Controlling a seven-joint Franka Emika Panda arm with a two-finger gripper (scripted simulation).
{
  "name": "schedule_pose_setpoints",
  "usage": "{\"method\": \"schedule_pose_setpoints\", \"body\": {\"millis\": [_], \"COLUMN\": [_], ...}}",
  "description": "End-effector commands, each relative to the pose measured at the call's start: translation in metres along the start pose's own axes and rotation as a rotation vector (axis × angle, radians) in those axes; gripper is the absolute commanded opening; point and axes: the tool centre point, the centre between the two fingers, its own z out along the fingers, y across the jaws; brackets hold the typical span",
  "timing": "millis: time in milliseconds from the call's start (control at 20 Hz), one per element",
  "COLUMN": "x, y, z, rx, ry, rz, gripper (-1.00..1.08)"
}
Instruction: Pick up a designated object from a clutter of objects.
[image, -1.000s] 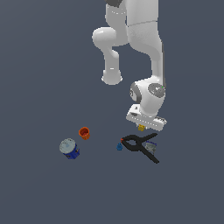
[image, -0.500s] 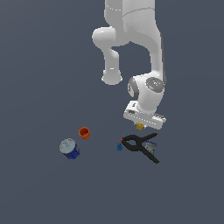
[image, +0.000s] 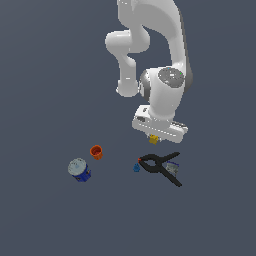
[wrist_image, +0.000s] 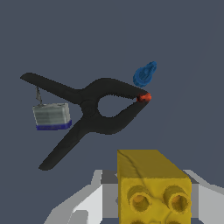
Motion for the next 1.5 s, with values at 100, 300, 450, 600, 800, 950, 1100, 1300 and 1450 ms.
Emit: {"method": "schedule_pose_setpoints", "body": {"millis": [100, 300, 450, 600, 800, 950, 1100, 1300, 1450], "x": [0.023, 0.043, 0.058, 0.073, 0.093, 0.106, 0.116, 0.126, 0.132], "y": [0.017, 0.031, 0.042, 0.053, 0.066, 0.073, 0.079, 0.085, 0.088], "z": [-0.046, -0.085, -0.114, -0.143, -0.179, -0.202, -0.219, -0.236, -0.245], "rx": [0.001, 0.001, 0.001, 0.001, 0.000, 0.000, -0.001, -0.001, -0.001], "ry": [-0.001, -0.001, -0.001, -0.001, 0.000, 0.000, 0.001, 0.001, 0.001], "rz": [0.000, 0.000, 0.000, 0.000, 0.000, 0.000, 0.001, 0.001, 0.001], "gripper": [-1.00, -1.00, -1.00, -1.00, -1.00, -1.00, -1.00, -1.00, -1.00]}}
